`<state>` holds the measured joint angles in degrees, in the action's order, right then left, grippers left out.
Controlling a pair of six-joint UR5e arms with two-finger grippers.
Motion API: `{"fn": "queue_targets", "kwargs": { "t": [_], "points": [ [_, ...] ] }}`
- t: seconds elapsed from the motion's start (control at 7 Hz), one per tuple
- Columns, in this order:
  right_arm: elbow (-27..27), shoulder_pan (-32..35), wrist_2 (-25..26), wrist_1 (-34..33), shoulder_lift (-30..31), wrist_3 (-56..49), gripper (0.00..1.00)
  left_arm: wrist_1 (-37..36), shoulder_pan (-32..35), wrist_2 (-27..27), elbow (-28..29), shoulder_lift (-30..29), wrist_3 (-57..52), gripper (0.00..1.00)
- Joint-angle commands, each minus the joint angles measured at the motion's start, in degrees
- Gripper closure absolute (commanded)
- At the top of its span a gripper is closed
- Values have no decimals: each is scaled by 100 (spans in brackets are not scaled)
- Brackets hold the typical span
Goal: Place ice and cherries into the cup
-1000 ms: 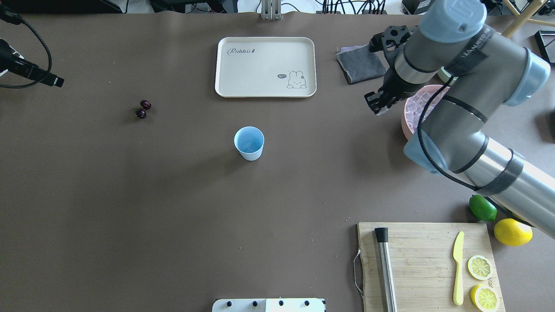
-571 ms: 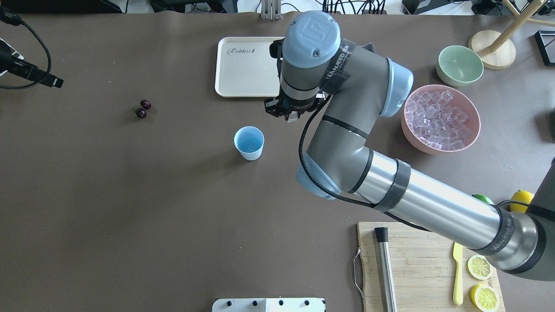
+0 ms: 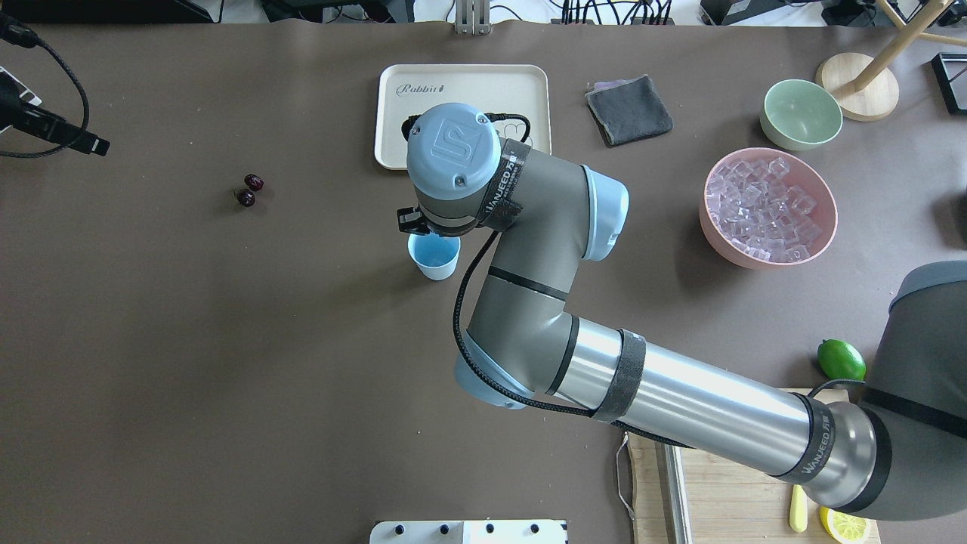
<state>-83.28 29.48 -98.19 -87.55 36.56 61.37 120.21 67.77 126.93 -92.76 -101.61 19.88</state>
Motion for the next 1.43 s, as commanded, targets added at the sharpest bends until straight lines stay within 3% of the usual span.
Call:
{"fn": "queue_targets", "kwargs": {
  "t": [0.0, 0.29, 0.43, 0.57, 0.86, 1.0, 1.14, 1.29],
  "points": [
    [84, -65, 37, 159, -9, 6, 100, 2, -1, -2, 3, 1, 42, 3],
    [215, -109, 194, 176, -9, 32, 100, 2, -1, 7, -6, -8, 51, 3],
    [259, -109, 213, 307, -18, 85, 88, 2, -9, 7, 12, -16, 25, 3],
    [329, -109, 213, 308, -70, 94, 58, 2, -10, 16, -32, -16, 51, 3],
    [365, -144, 213, 308, -149, 103, 15, -6, -1, 7, -15, -25, 33, 3],
    [365, -162, 283, 291, -210, 103, 2, -6, -9, 7, 3, -43, 33, 3],
    [348, 21, 222, 56, -324, 24, 2, -6, -18, 7, 20, -60, 42, 3],
    [269, 440, -292, -77, -299, -150, 2, -6, -18, 7, 21, -60, 51, 3]
  ]
}}
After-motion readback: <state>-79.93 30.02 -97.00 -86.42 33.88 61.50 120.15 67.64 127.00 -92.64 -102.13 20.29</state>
